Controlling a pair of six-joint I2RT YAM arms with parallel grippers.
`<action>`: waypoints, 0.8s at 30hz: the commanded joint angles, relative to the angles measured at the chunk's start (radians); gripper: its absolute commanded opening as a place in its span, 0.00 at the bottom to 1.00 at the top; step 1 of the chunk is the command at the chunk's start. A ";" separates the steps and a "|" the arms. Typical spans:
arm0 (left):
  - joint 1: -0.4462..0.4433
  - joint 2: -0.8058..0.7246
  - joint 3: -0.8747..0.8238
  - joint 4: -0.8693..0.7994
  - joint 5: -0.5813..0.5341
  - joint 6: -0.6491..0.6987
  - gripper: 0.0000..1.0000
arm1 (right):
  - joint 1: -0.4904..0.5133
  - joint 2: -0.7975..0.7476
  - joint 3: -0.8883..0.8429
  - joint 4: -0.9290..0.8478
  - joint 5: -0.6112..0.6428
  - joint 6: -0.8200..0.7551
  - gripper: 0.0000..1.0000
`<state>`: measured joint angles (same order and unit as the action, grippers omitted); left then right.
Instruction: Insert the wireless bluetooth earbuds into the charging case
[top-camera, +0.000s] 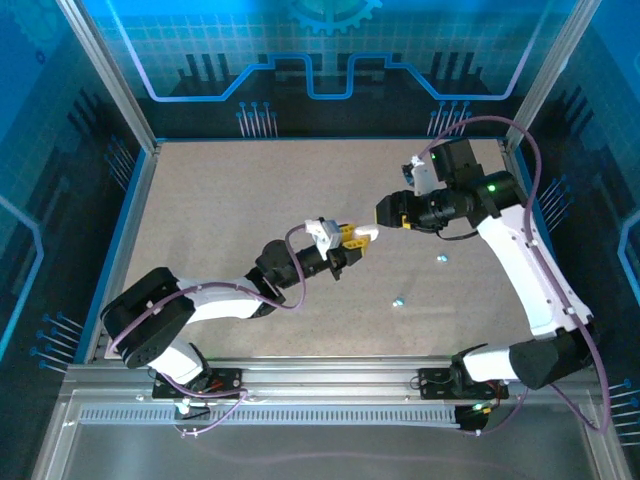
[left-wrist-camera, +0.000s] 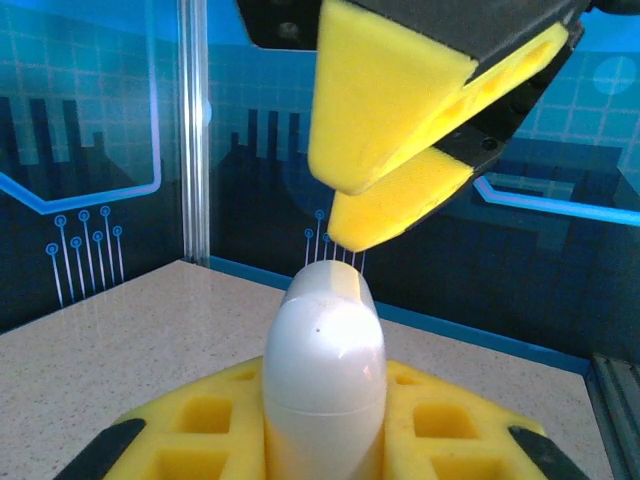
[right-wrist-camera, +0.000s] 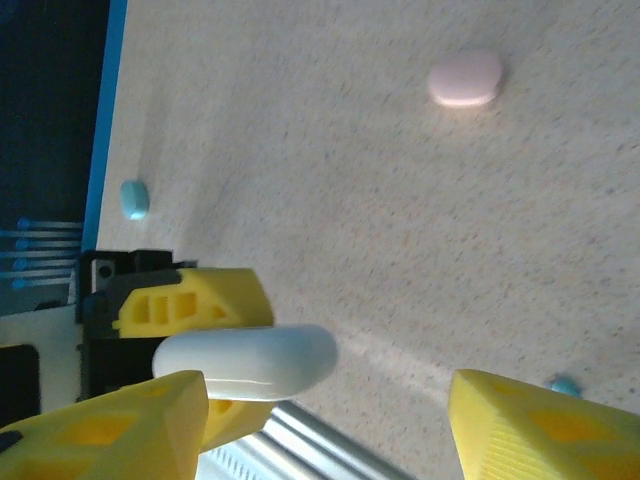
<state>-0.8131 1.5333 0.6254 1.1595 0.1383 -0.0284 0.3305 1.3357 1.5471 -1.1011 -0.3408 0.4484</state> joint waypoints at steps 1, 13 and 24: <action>0.025 -0.033 -0.022 -0.026 -0.047 -0.060 0.22 | -0.018 -0.058 -0.047 0.092 0.116 0.059 0.67; 0.172 -0.028 -0.025 -0.375 -0.034 -0.460 0.22 | -0.102 -0.099 -0.194 0.152 0.101 0.156 0.67; 0.274 0.075 0.050 -0.619 0.102 -0.652 0.22 | -0.131 -0.109 -0.255 0.138 0.075 0.164 0.67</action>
<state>-0.5537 1.5860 0.6430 0.6201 0.1768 -0.5976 0.2195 1.2407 1.3201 -0.9657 -0.2470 0.6010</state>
